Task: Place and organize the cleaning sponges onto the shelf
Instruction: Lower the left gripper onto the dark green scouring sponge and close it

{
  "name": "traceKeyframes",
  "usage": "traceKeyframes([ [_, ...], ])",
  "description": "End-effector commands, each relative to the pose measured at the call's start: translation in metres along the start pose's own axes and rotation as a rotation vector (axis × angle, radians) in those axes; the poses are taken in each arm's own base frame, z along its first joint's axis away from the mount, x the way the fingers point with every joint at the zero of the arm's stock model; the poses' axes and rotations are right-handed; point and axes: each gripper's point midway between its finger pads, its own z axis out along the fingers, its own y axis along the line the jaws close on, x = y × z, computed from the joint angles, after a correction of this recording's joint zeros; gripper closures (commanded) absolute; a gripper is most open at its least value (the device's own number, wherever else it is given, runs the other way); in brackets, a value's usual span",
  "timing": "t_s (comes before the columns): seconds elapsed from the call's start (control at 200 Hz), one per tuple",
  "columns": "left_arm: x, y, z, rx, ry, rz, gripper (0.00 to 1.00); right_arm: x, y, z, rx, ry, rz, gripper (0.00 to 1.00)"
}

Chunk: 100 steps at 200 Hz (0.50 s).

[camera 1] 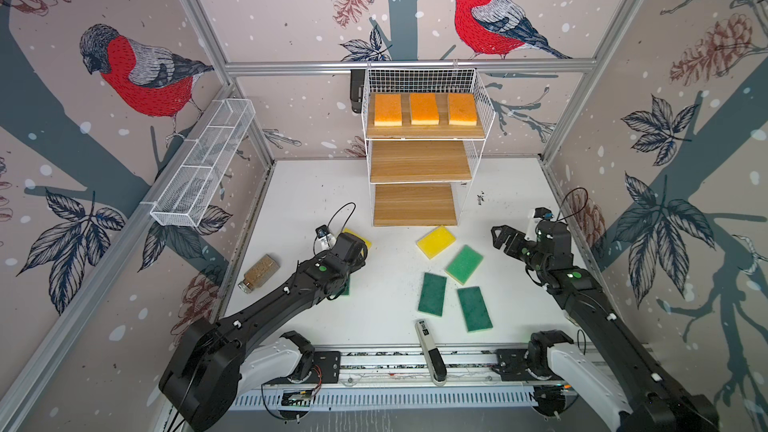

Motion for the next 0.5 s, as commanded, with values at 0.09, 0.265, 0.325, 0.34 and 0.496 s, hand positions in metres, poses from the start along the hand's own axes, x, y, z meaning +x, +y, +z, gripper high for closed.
traceKeyframes([
  [0.09, 0.024, 0.040, 0.002, -0.109, 0.040, -0.059, 0.17, -0.003, 0.012, 0.000, -0.061, -0.007, 0.023, 0.00],
  [0.265, 0.030, 0.044, 0.005, -0.053, 0.019, -0.080, 0.16, -0.002, 0.015, -0.001, -0.070, -0.001, 0.013, 0.00],
  [0.325, 0.032, 0.042, 0.006, -0.020, 0.017, -0.077, 0.15, -0.001, 0.016, -0.002, -0.075, 0.003, 0.014, 0.00],
  [0.34, 0.032, 0.041, 0.007, -0.010, 0.014, -0.076, 0.15, -0.001, 0.017, -0.002, -0.076, 0.004, 0.014, 0.00],
  [0.496, 0.041, 0.038, 0.010, 0.040, 0.037, -0.050, 0.15, -0.001, 0.017, -0.002, -0.079, 0.003, 0.014, 0.00],
])
